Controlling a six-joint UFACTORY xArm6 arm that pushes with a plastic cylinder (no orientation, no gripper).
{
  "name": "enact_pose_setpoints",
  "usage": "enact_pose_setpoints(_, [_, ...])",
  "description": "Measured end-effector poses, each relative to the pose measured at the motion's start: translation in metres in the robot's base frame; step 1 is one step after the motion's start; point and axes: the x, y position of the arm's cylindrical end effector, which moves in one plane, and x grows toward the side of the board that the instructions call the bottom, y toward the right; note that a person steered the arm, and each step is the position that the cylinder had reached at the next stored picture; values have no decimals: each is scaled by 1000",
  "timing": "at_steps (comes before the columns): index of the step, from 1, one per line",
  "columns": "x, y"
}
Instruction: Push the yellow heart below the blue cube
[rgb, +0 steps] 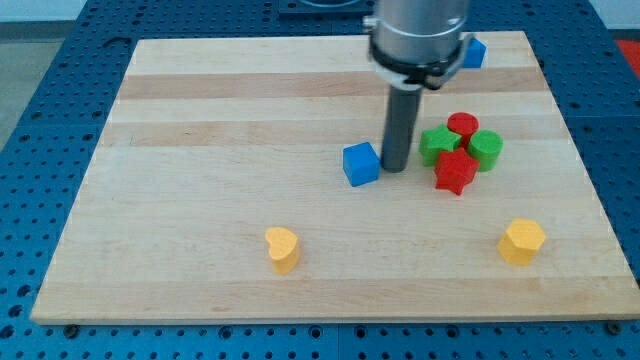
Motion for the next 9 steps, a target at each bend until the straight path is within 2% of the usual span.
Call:
enact_pose_setpoints(3, [0,-103])
enact_pose_setpoints(4, [0,-108])
enact_pose_setpoints(5, [6,-68])
enact_pose_setpoints(7, [83,-21])
enact_pose_setpoints(8, [136,-57])
enact_pose_setpoints(9, [130,-98])
